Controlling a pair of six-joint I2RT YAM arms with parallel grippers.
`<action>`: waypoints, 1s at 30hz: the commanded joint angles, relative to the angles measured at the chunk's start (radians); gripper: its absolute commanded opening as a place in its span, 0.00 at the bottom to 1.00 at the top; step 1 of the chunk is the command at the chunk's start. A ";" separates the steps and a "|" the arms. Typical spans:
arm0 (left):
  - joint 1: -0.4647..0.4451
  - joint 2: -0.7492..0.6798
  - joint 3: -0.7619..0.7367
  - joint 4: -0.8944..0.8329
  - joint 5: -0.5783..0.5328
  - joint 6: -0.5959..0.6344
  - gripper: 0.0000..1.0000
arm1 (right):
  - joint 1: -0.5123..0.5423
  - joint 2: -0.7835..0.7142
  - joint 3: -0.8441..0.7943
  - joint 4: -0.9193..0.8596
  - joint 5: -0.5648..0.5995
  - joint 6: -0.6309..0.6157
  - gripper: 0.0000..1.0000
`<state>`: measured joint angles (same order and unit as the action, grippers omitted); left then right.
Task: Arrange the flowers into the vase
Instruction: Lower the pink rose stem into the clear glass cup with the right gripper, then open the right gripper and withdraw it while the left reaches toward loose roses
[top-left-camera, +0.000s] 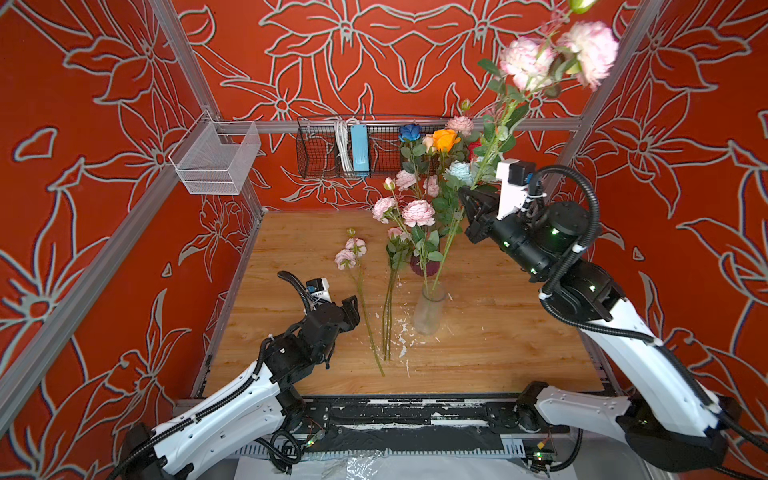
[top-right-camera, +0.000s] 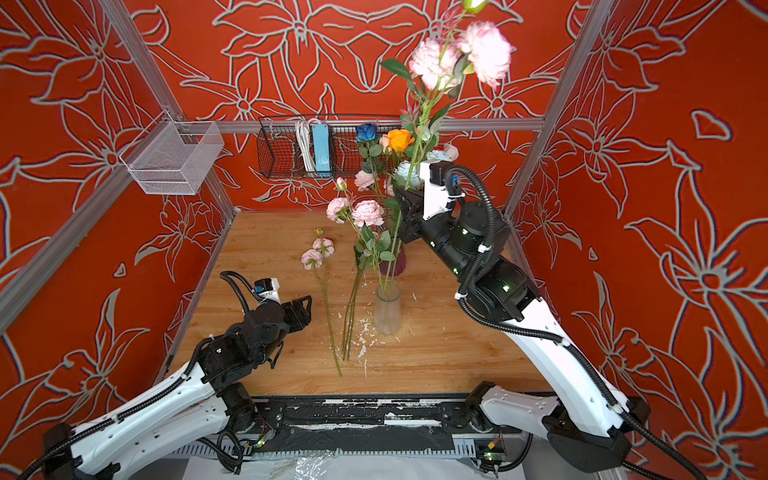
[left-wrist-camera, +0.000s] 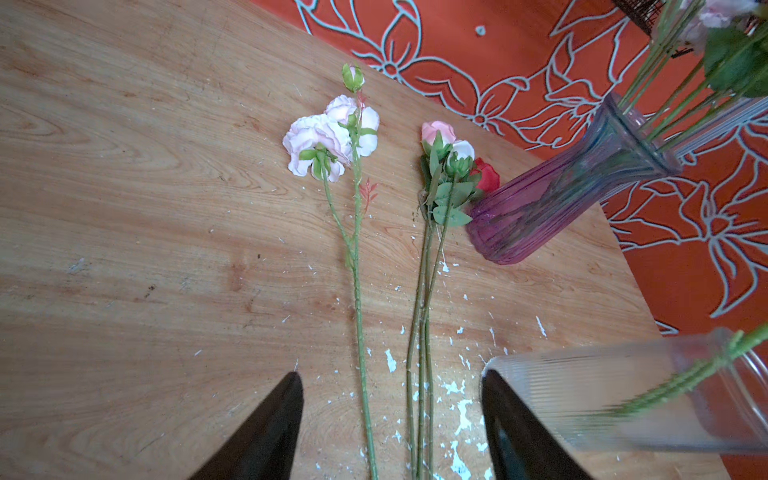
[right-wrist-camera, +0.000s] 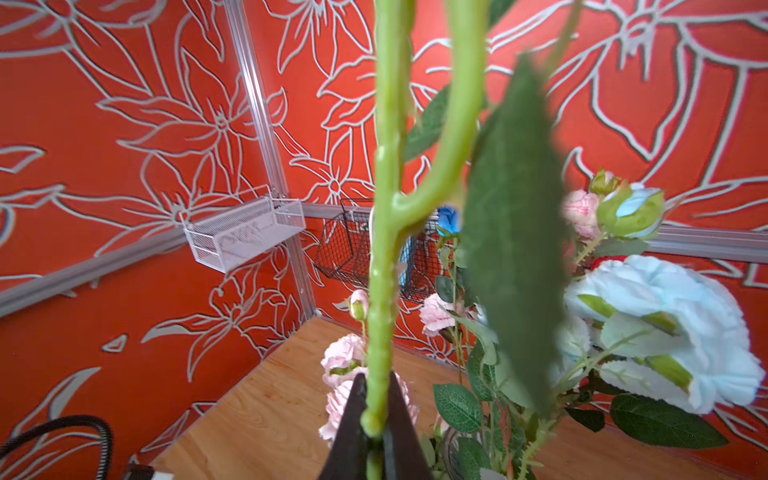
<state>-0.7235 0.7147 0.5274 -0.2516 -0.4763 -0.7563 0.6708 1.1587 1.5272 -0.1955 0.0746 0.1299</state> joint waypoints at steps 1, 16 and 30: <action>0.010 -0.019 0.015 -0.011 -0.003 -0.004 0.69 | -0.010 0.023 -0.004 0.010 0.053 -0.070 0.00; 0.013 0.062 0.065 -0.004 0.021 -0.002 0.69 | -0.013 -0.062 -0.402 0.104 0.024 0.062 0.17; 0.017 0.222 0.137 0.020 0.027 0.014 0.69 | -0.011 -0.225 -0.500 -0.002 0.009 0.128 0.49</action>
<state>-0.7170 0.9104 0.6437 -0.2451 -0.4431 -0.7471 0.6617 0.9718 1.0458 -0.1608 0.0963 0.2298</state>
